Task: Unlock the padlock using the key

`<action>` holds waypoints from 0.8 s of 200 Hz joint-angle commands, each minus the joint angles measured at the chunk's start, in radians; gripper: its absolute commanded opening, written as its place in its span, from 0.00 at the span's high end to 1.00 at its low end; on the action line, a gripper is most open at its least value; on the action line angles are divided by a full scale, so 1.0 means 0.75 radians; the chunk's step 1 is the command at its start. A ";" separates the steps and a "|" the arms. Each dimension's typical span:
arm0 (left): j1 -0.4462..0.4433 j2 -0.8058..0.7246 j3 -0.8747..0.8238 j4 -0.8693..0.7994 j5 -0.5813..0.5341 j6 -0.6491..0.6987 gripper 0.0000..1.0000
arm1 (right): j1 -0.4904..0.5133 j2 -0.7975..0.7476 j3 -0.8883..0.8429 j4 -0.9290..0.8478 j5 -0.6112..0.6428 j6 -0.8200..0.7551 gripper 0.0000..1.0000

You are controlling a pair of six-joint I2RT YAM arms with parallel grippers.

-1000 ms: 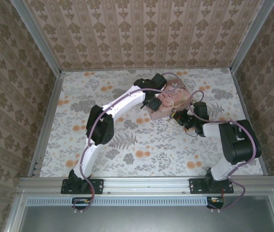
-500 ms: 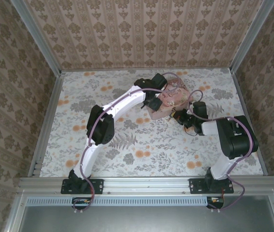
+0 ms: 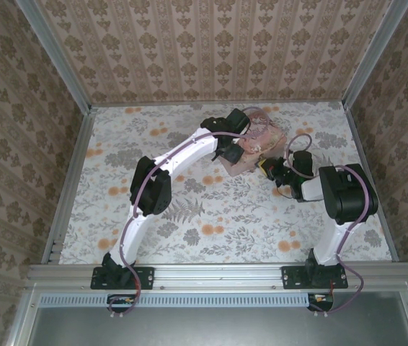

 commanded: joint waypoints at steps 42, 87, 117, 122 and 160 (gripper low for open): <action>0.034 0.177 -0.084 -0.301 -0.074 0.057 0.31 | -0.040 -0.115 0.113 -0.500 0.315 -0.220 1.00; 0.035 0.189 -0.085 -0.301 -0.060 0.058 0.31 | -0.068 -0.030 0.123 -0.316 0.247 -0.105 1.00; 0.034 0.203 -0.071 -0.310 -0.053 0.057 0.31 | -0.148 0.181 0.112 0.249 0.077 0.282 1.00; 0.035 0.205 -0.068 -0.315 -0.051 0.057 0.31 | -0.157 0.202 0.135 0.262 0.056 0.316 1.00; 0.034 0.218 -0.053 -0.320 -0.050 0.053 0.32 | -0.128 0.082 0.323 -0.304 0.065 0.020 1.00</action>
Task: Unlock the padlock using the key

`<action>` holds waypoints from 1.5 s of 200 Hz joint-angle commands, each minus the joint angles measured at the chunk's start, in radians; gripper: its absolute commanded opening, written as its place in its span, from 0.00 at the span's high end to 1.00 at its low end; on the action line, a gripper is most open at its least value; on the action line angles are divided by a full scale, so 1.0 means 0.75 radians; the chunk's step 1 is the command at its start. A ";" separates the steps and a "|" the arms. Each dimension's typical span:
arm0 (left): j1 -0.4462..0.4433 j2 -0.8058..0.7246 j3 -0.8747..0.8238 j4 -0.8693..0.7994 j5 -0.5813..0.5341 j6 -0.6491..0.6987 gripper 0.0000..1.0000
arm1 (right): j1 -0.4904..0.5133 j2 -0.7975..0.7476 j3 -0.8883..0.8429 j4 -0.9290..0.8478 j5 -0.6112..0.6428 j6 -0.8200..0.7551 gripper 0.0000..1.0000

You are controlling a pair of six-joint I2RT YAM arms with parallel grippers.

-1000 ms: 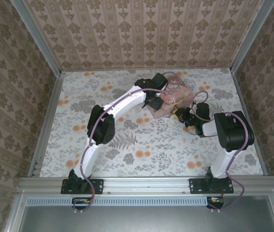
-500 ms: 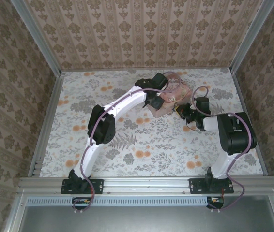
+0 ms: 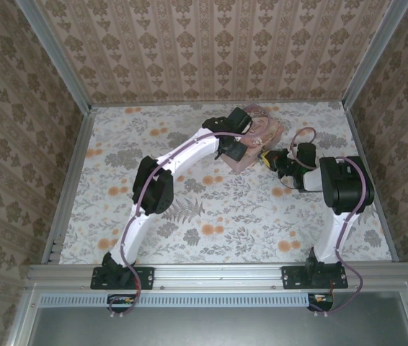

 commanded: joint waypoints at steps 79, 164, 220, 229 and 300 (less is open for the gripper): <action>0.040 0.163 -0.084 -0.411 -0.036 0.047 0.31 | -0.050 -0.199 0.316 -0.887 0.282 -0.500 1.00; 0.065 -0.090 -0.125 -0.348 0.145 -0.002 0.16 | 0.243 -0.787 -0.139 -0.979 0.346 -0.470 1.00; 0.112 -0.378 -0.312 -0.228 0.252 -0.104 0.10 | 0.629 -0.984 -0.376 -0.820 0.495 -0.238 1.00; 0.115 -0.424 -0.344 -0.216 0.252 -0.116 0.09 | 0.695 -0.967 -0.392 -0.775 0.518 -0.212 1.00; 0.202 -0.898 -0.769 -0.021 0.272 -0.274 0.02 | 0.903 -0.704 -0.344 -0.698 0.572 -0.215 0.99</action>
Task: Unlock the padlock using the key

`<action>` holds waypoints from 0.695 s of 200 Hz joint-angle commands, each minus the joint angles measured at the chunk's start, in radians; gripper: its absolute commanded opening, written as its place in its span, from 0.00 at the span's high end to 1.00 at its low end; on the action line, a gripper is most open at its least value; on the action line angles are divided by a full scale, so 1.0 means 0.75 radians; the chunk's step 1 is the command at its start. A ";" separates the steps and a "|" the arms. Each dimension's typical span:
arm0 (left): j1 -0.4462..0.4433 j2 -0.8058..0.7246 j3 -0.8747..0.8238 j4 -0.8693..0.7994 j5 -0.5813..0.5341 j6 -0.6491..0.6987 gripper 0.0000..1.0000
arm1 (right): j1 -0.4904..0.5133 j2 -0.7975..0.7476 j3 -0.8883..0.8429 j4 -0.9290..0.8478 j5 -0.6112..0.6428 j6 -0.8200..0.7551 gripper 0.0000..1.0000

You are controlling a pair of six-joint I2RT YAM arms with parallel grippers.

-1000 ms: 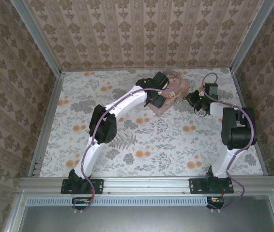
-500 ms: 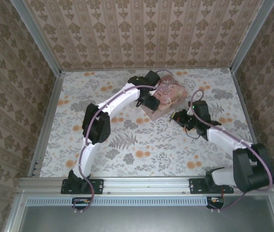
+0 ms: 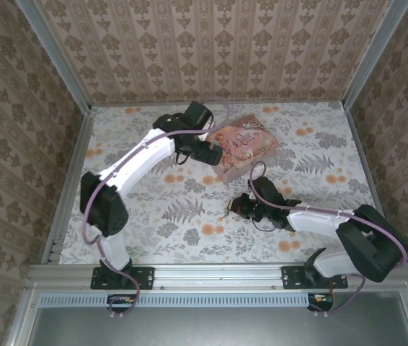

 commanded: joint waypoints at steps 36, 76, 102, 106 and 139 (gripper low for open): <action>0.115 -0.359 -0.332 0.142 0.007 -0.165 0.01 | -0.031 0.068 0.007 -0.027 0.049 -0.042 0.67; 0.217 -0.568 -0.479 0.142 -0.019 -0.198 0.01 | -0.168 -0.179 -0.028 -0.247 0.025 -0.103 0.37; 0.311 -0.714 -0.575 0.166 -0.092 -0.212 0.00 | -0.305 -0.443 0.055 -0.520 0.021 -0.207 0.13; 0.349 -0.733 -0.590 0.171 -0.105 -0.212 0.00 | -0.333 -0.482 0.076 -0.564 0.021 -0.229 0.09; 0.554 -0.886 -0.716 0.276 -0.189 -0.217 0.00 | -0.532 -0.662 0.313 -0.828 0.126 -0.433 0.00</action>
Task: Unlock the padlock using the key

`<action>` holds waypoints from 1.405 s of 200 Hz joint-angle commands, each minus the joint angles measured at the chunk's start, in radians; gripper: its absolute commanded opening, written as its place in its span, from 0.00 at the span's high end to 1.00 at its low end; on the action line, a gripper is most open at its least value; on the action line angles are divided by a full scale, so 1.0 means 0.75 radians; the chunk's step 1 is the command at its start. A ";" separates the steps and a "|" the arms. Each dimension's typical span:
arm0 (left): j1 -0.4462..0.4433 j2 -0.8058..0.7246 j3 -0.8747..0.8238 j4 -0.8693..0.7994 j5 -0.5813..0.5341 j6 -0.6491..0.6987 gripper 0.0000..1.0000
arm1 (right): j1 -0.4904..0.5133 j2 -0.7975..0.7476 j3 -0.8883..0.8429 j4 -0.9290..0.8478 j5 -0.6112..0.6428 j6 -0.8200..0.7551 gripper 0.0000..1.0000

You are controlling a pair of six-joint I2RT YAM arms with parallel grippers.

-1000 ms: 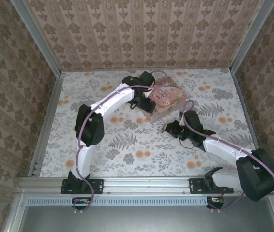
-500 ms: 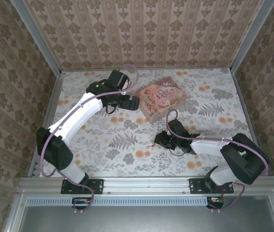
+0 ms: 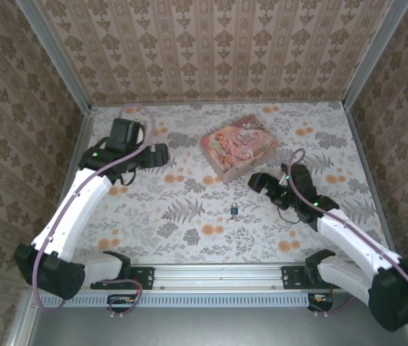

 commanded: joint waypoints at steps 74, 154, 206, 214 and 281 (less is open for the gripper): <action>0.227 -0.361 -0.529 0.646 -0.402 0.279 0.00 | -0.181 -0.056 0.230 0.102 0.862 -0.824 0.00; 0.327 -0.202 -0.894 1.225 -0.375 0.474 0.00 | -0.258 0.265 -0.199 0.857 0.911 -0.983 0.00; 0.349 0.110 -1.100 1.853 -0.331 0.548 0.00 | -0.302 0.498 -0.326 1.342 0.779 -1.055 0.00; 0.359 0.145 -1.136 1.957 -0.313 0.561 0.00 | -0.315 0.541 -0.348 1.433 0.740 -1.063 0.00; 0.443 0.459 -1.177 2.319 -0.156 0.556 0.00 | -0.359 0.782 -0.307 1.555 0.396 -1.150 0.00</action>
